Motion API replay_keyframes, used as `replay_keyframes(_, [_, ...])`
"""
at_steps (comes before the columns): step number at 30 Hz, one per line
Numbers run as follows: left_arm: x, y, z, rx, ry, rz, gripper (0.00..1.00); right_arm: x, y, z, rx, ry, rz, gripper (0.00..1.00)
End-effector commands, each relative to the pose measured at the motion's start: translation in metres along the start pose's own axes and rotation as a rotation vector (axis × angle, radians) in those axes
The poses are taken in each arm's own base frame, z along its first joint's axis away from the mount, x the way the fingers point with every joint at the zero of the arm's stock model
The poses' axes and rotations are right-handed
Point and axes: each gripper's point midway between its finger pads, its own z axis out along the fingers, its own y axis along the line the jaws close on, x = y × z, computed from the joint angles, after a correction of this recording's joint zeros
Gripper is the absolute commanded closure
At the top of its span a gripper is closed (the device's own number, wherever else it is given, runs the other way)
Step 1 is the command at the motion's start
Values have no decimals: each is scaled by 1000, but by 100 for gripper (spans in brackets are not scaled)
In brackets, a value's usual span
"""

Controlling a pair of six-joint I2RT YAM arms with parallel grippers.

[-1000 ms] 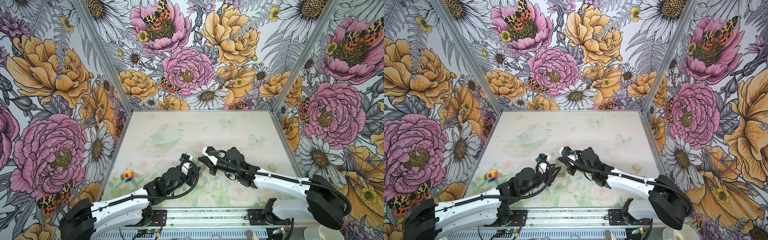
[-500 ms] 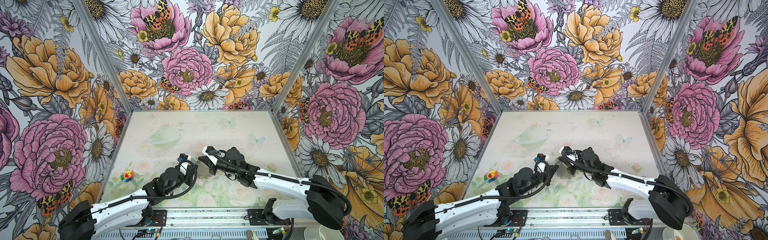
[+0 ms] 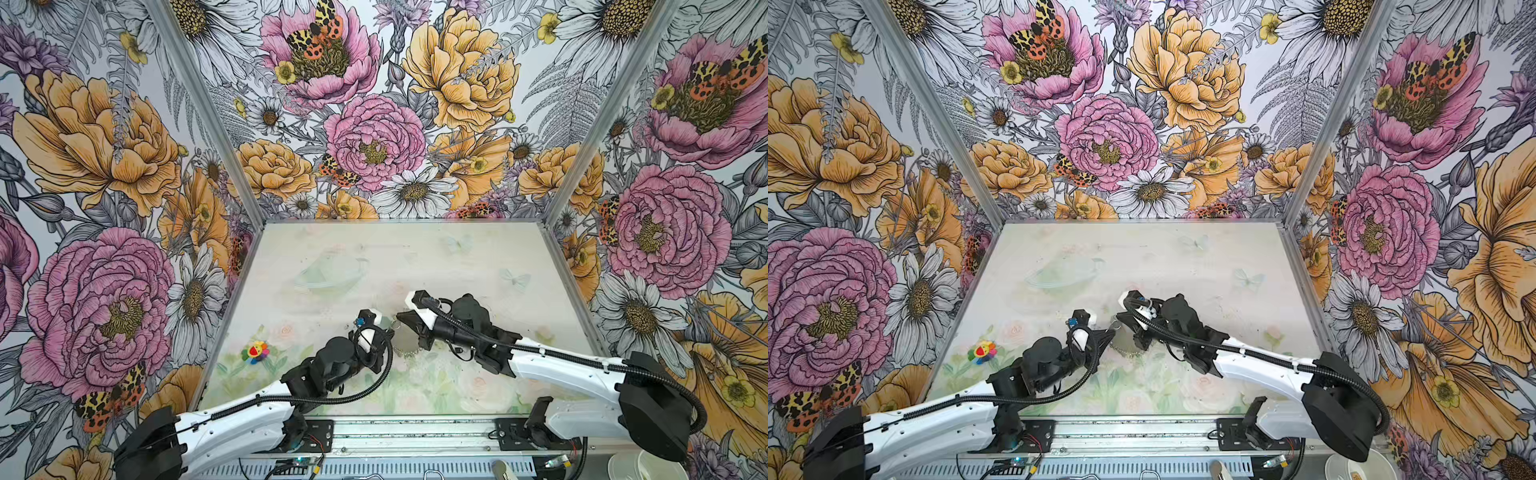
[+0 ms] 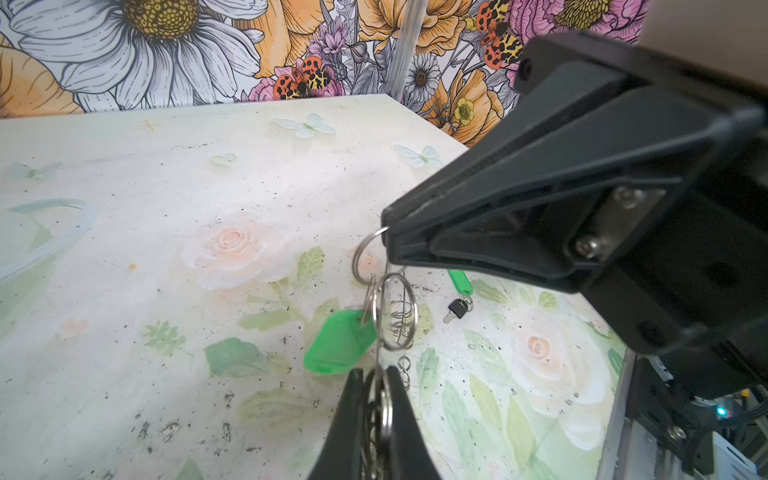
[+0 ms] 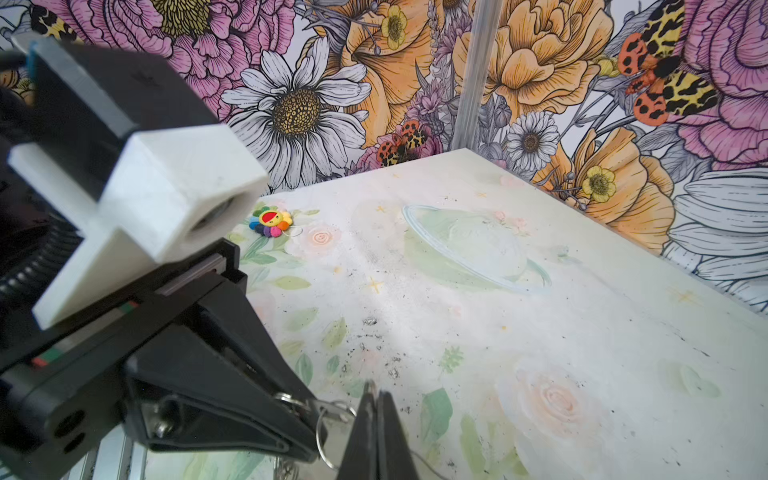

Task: Attach keys to a key ring
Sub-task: Insert the key into the keyring.

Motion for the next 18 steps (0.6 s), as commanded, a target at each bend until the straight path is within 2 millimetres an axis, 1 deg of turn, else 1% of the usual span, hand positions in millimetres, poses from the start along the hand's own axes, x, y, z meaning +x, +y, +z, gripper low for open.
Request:
replay_keyframes(1, [-11,-7,-3,27,-44,47,100,-11,-23,-6,113,-12,42,89])
replay_keyframes(3, [-11,-8,-2,31,-41,48,100,-10,-28,-8,139,10,70,82])
replay_keyframes(7, [-12,-10,-1,34,-34,49,100,-9,-40,-12,210,78,108,73])
replay_keyframes(10, [-13,-7,0,15,-32,48,100,-15,-40,-18,215,81,131,72])
replay_keyframes(14, [-15,-3,1,-15,-32,42,100,-17,-33,-23,184,85,207,72])
replay_keyframes(17, [-18,-1,1,-30,-39,29,100,-11,-21,-21,144,98,283,75])
replay_keyframes(18, [-22,6,0,-70,-54,19,100,-8,-19,-21,145,101,311,74])
